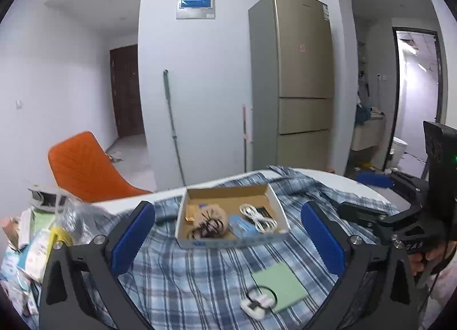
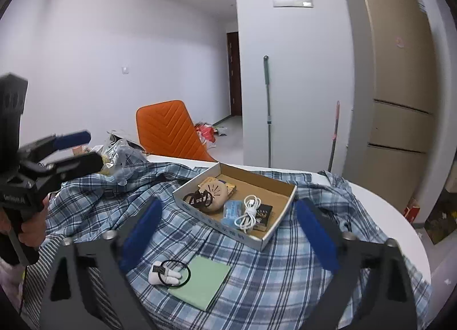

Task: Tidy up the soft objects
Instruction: 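Lower the left tool onto the white cloth item with the black tag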

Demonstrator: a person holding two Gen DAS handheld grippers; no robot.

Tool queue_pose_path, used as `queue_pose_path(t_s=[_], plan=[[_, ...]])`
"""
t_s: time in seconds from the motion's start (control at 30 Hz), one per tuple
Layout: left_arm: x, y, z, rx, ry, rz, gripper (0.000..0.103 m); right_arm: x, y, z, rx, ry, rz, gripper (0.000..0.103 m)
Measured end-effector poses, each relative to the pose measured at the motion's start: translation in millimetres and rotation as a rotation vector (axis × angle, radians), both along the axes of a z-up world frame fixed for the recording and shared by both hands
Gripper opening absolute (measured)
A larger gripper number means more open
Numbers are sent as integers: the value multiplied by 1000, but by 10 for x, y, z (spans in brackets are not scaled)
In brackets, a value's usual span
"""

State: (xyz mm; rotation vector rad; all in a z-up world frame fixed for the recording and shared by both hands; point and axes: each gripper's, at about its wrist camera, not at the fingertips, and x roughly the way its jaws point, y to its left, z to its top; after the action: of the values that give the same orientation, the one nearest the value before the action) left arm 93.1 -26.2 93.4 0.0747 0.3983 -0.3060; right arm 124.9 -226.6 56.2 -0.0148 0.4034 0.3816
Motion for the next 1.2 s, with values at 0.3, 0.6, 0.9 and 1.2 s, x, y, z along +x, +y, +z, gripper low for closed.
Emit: queue_pose_path(t_s=[0.3,0.6,0.9,1.2], plan=[[-72,-12,-560,95,92,-57,103,26,-37,-453,-40,90,-9,99],[122,-137,-1147,239,248,-218,103,177,-30,-794,-71,191,15,99],[235,-383,-1570,351,390,-357,89,256,-1,-906,-92,254,61,99],[457,-505,-1783,386,503,-381,79,277,10,-904,-91,265,85,99]])
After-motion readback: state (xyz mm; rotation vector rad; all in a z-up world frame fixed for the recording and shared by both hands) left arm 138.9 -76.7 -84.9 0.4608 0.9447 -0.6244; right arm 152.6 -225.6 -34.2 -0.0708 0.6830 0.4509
